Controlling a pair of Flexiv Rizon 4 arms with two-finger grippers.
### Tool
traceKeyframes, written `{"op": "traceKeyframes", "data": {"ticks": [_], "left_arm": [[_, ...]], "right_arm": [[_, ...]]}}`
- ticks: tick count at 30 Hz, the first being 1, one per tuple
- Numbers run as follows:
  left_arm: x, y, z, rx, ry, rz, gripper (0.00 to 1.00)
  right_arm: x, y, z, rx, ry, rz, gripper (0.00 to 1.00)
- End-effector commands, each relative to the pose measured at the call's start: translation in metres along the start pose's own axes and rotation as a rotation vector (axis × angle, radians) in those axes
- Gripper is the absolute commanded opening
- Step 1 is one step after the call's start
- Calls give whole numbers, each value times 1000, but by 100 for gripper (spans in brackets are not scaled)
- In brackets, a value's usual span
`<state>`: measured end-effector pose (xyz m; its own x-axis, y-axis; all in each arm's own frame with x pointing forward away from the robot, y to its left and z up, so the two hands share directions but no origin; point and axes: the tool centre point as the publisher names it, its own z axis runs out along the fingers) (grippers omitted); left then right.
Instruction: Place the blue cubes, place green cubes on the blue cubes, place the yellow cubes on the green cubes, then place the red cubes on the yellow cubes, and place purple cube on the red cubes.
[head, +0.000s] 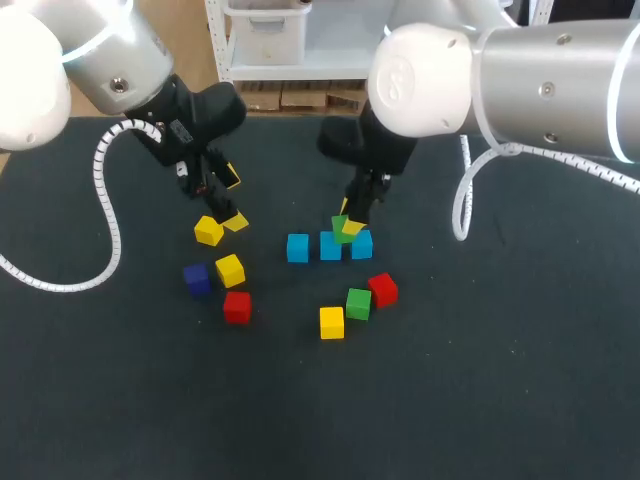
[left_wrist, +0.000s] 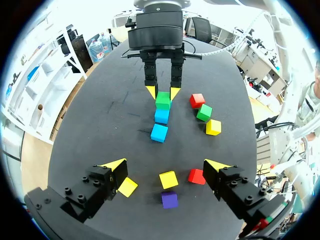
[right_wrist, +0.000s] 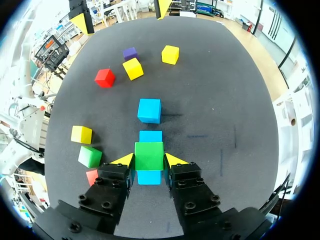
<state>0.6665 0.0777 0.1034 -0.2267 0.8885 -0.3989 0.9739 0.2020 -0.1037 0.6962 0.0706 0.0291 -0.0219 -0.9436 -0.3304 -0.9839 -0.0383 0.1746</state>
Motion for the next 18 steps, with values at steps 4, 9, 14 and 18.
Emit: {"op": "traceKeyframes", "data": {"ticks": [4,9,14,18], "left_arm": [[1,1,0,0,-3,2,100],[1,1,0,0,-3,2,100],[1,1,0,0,-3,2,100],[1,1,0,0,-3,2,100]], "right_arm": [[2,0,-1,-3,-2,-4,42],[2,-1,-1,-7,-2,-10,100],[2,0,-1,-9,-3,-14,100],[3,0,-2,-8,-3,-16,100]]}}
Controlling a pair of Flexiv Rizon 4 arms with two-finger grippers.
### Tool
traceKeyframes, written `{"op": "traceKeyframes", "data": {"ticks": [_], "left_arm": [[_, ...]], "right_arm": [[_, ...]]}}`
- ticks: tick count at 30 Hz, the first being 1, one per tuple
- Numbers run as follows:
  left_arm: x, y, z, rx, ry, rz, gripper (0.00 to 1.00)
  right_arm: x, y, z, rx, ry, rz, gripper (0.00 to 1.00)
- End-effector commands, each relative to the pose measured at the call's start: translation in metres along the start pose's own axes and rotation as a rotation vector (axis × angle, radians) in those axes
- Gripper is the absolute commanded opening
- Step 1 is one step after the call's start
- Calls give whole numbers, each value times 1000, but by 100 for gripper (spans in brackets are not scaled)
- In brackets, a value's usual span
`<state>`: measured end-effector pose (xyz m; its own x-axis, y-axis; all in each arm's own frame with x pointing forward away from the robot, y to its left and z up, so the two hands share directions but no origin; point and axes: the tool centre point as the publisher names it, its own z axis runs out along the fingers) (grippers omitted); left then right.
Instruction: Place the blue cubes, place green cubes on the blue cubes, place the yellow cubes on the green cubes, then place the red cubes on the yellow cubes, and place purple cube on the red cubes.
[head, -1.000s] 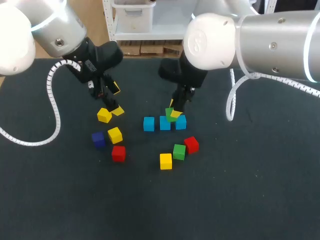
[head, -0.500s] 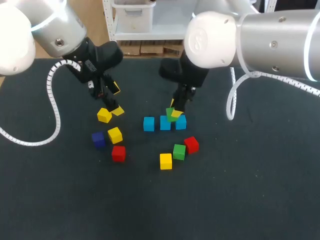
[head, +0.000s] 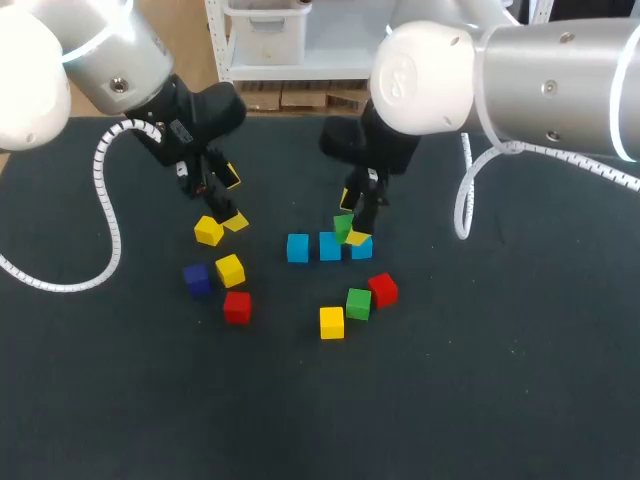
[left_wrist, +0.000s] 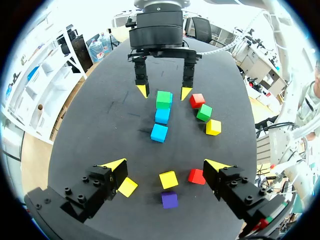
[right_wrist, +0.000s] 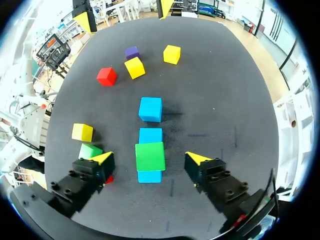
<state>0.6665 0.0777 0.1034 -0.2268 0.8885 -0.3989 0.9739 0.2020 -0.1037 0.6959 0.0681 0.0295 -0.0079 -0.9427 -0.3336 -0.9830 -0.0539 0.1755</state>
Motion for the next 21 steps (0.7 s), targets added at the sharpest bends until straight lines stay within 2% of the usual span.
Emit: {"op": "traceKeyframes", "data": {"ticks": [1,3,5,7,21], "left_arm": [[1,1,0,0,-3,2,100],[1,1,0,0,-3,2,100],[1,1,0,0,-3,2,100],[1,1,0,0,-3,2,100],[1,1,0,0,-3,2,100]], "right_arm": [[1,0,-1,-1,-2,-2,99],[1,1,-1,-2,-1,-3,93],[1,2,-1,-2,-3,-5,83],[1,3,-1,-2,-6,-7,79],[3,12,-2,-9,-4,-7,73]]}}
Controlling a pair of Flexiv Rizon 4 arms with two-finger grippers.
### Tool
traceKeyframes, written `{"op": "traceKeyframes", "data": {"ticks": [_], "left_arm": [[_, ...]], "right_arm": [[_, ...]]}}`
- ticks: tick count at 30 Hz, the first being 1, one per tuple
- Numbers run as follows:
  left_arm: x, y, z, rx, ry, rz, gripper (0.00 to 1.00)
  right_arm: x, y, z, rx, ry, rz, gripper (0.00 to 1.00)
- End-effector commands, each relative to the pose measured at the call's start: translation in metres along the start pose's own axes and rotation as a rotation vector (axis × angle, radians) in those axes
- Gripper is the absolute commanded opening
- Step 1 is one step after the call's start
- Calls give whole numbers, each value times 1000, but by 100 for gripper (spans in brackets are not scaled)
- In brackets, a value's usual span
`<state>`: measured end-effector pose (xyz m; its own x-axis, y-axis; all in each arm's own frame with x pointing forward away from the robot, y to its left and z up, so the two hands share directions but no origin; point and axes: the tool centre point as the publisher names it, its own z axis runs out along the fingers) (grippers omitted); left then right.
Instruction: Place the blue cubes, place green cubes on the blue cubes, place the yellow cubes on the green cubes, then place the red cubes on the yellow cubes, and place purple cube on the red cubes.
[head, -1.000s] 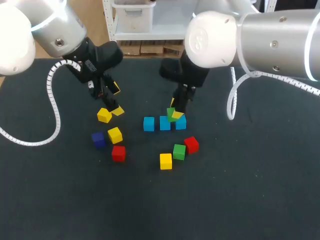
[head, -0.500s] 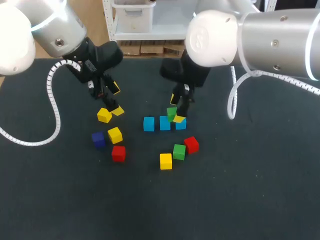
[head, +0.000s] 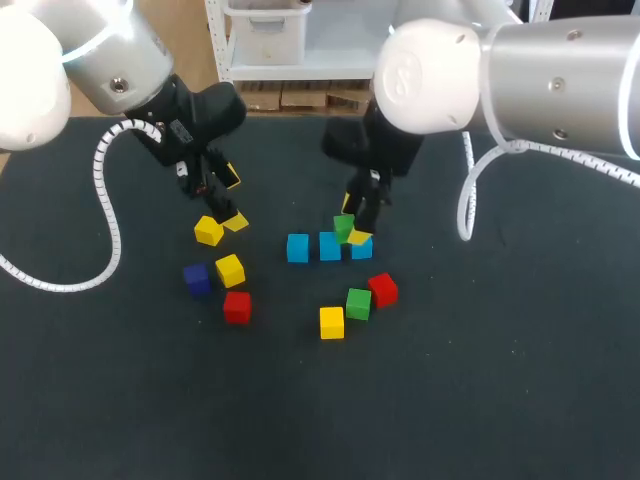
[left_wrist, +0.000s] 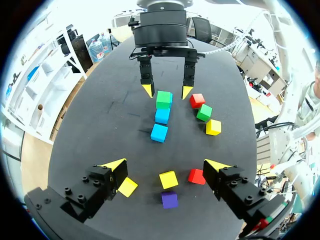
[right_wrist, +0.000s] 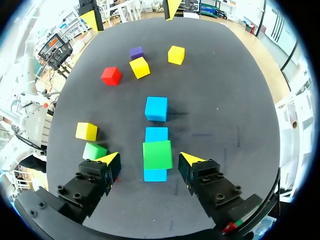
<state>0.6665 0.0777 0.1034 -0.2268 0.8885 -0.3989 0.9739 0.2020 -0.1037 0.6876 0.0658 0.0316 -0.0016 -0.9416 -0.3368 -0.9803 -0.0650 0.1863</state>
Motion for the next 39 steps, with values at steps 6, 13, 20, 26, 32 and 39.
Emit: {"op": "traceKeyframes", "data": {"ticks": [6,13,20,26,32,39], "left_arm": [[1,1,0,0,-3,2,100],[1,1,0,0,-3,2,100],[1,1,0,0,-3,2,100],[1,1,0,0,-3,2,100],[1,1,0,0,-3,2,100],[1,1,0,0,-3,2,100]], "right_arm": [[1,5,0,4,0,1,73],[1,6,0,3,0,3,72],[1,8,0,0,2,3,72],[1,9,1,-3,1,1,74],[1,10,1,-3,4,3,76],[5,9,1,-4,14,16,85]]}}
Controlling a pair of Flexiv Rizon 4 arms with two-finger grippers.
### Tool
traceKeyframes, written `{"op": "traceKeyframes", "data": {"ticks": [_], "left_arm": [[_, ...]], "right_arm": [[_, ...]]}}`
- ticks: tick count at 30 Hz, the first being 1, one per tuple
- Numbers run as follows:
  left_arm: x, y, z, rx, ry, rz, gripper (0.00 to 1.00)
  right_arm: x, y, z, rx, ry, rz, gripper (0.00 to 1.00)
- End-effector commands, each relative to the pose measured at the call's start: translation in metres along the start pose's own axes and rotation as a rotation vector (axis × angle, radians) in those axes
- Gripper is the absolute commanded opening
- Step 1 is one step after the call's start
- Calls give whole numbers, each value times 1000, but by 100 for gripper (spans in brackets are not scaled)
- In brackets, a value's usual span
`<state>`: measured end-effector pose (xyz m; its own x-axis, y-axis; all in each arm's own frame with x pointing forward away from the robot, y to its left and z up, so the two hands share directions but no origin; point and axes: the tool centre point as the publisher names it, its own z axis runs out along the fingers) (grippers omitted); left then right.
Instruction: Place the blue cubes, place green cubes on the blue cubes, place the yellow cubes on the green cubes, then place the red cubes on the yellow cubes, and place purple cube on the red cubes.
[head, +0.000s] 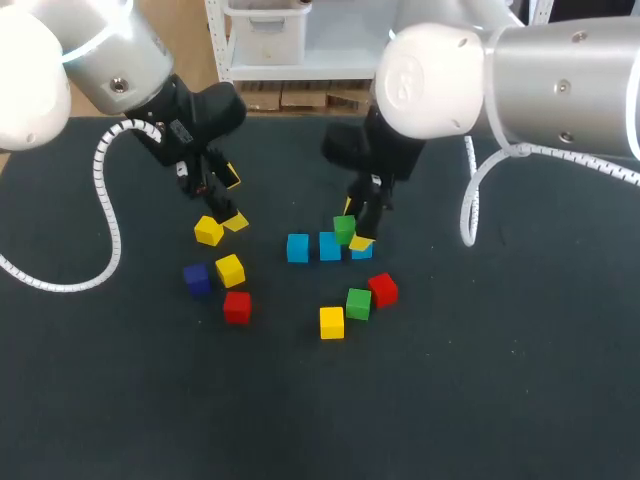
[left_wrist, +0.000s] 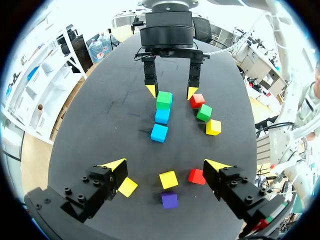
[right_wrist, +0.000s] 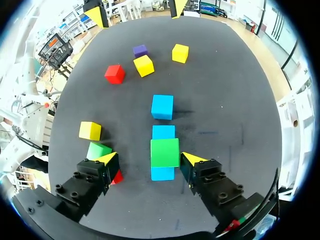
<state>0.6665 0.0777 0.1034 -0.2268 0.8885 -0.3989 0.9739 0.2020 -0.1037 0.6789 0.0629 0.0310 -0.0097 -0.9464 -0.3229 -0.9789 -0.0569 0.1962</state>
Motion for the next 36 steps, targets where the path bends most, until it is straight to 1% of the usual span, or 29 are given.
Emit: {"op": "traceKeyframes", "data": {"ticks": [1,3,4,5,11,14,21,28,31,36], "left_arm": [[1,1,0,0,-3,2,100],[1,1,0,0,-3,2,100],[1,1,0,0,-3,2,100],[1,1,0,0,-3,2,100],[1,1,0,0,-3,2,100],[1,1,0,0,-3,2,100],[1,1,0,0,-3,2,100],[1,1,0,0,-3,2,100],[1,1,0,0,-3,2,100],[1,1,0,0,-3,2,100]], "right_arm": [[4,0,-1,3,4,9,87],[9,0,-4,5,9,16,93],[11,0,-6,5,9,17,99],[14,-1,-7,2,4,17,100],[31,-1,-17,-26,-52,-16,100],[44,-1,-25,-50,-127,-51,100],[75,4,-43,-76,-183,-118,100],[105,7,-57,-88,-187,-172,100],[114,8,-60,-84,-200,-193,100],[129,9,-62,-72,-245,-232,100]]}}
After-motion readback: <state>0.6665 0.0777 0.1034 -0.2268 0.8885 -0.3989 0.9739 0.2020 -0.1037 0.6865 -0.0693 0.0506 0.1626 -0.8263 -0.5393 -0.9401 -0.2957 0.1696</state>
